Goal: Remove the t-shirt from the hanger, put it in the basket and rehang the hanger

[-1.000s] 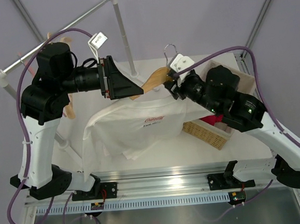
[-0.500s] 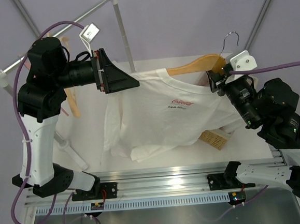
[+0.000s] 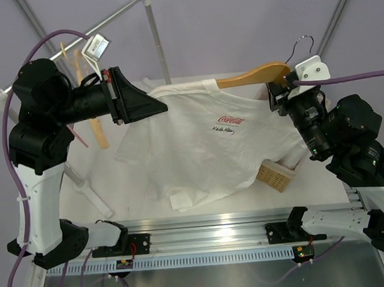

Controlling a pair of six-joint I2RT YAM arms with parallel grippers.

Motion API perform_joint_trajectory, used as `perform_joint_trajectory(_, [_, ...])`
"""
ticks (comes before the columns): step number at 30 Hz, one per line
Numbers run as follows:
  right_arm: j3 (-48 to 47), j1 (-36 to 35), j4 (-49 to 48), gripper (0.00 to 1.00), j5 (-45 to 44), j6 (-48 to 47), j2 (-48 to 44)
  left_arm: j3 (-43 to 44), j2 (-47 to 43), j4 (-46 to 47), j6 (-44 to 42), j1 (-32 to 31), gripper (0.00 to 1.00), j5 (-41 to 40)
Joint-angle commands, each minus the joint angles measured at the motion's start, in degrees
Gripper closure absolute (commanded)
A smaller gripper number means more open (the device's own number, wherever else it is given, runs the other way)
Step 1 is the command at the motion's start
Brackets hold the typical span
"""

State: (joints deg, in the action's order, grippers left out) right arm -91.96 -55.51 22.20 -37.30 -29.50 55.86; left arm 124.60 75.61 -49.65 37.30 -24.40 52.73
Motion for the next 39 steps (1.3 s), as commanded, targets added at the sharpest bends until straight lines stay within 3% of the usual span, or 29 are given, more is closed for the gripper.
perform_joint_trajectory(1, [-3.40,-0.13,-5.49,1.00,-2.69,2.42,-0.75,-1.02,-1.87,2.72,-0.91,0.06,1.00,-1.30])
perform_joint_trajectory(9, [-2.77,0.83,-16.83,1.00,-13.14,0.66,0.83,-0.58,-2.84,-1.06,-3.90,0.06,1.00,-9.47])
perform_joint_trajectory(16, [-8.23,9.18,-14.82,1.00,-18.60,11.47,3.64,2.75,-4.42,-8.70,-8.12,0.06,1.00,-27.63])
perform_joint_trajectory(21, [-8.67,9.89,-14.90,1.00,-21.49,11.83,3.91,3.72,-6.53,-11.26,-9.26,0.06,1.00,-38.91])
perform_joint_trajectory(27, [-8.84,9.89,-13.15,1.00,-21.23,13.50,3.56,3.72,-7.15,-11.70,-9.17,-0.03,1.00,-40.86])
perform_joint_trajectory(39, [-12.01,13.84,-11.91,1.00,-27.30,17.28,3.12,4.34,-7.50,-18.55,-9.53,0.06,1.00,-55.80])
